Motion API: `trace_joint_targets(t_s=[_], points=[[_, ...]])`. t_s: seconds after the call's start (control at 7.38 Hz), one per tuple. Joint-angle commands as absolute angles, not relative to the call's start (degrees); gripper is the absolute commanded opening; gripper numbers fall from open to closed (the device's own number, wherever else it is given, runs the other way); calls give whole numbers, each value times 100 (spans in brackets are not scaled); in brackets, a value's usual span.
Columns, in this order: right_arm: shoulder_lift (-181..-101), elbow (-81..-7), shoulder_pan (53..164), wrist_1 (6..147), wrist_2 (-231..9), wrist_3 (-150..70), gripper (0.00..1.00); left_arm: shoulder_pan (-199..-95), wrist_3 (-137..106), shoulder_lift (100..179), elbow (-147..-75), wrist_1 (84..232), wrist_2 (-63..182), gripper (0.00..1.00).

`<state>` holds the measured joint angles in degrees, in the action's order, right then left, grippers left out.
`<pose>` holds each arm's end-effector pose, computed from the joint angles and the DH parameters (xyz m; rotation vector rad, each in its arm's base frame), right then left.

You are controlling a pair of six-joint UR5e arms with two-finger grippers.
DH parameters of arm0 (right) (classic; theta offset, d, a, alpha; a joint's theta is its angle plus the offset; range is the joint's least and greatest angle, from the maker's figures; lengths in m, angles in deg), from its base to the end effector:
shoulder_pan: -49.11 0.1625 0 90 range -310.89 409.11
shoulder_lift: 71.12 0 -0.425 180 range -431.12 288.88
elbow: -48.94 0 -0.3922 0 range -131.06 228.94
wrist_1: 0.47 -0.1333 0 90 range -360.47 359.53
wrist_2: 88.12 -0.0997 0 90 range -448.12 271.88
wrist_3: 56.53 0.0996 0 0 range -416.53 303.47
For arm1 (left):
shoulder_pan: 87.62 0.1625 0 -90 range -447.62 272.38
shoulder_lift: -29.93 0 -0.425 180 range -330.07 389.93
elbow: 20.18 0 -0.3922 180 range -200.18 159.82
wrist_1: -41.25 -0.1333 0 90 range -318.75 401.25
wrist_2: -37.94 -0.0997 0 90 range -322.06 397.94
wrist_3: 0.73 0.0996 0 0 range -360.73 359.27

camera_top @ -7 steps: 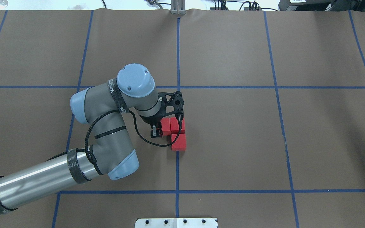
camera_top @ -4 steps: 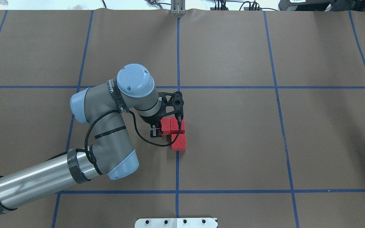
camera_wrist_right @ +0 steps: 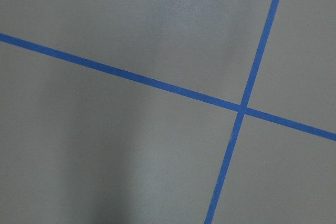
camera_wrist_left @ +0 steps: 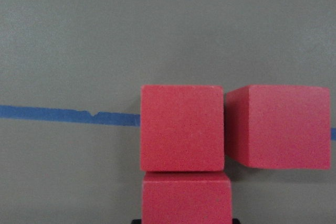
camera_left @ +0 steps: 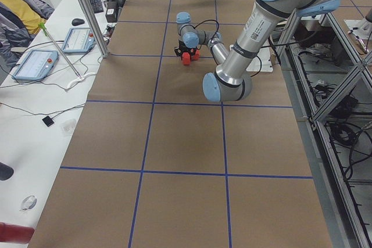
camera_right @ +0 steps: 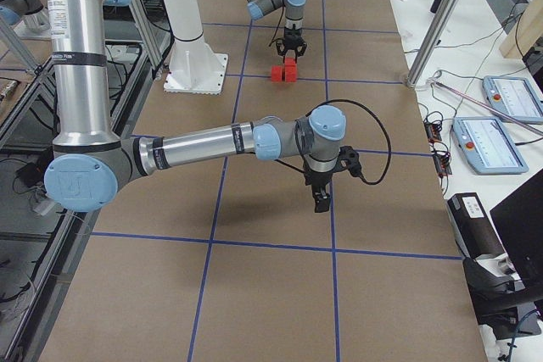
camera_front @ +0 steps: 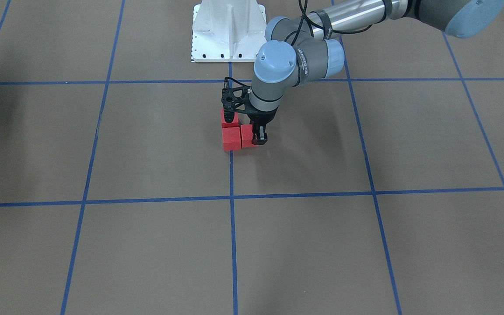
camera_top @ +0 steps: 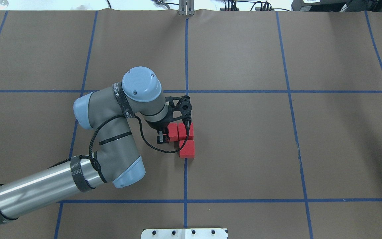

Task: Form red blocks into L shape at center
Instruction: 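Lower the red cube onto the table beside the center cubes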

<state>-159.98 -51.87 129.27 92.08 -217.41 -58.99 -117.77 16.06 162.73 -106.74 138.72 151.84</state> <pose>-0.0168 -0.5077 0.5660 0.1135 -0.6949 -0.2620 0.5816 -0.4453 0.2152 0.6623 0.7247 1.4094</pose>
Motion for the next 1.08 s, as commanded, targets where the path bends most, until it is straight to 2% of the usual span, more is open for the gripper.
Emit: trace_joint_targets(t_s=[0.0,0.27,0.54,0.68,0.95], points=[[-15998,-5187,12927,9208,-21741,-5899,100,-11777,1606,16264,-10658,13872,15184,30],[-15998,-5187,12927,9208,-21732,-5899,99,-11777,1597,16273,-10658,13872,15184,48],[-15998,-5187,12927,9208,-21732,-5899,99,-11768,1606,16256,-10649,13915,15193,86],[-15998,-5187,12927,9208,-21732,-5899,99,-11768,1588,16264,-10658,13916,15193,96],[-15989,-5187,12927,9208,-21732,-5899,99,-11899,1553,16256,-10902,14030,15193,100]])
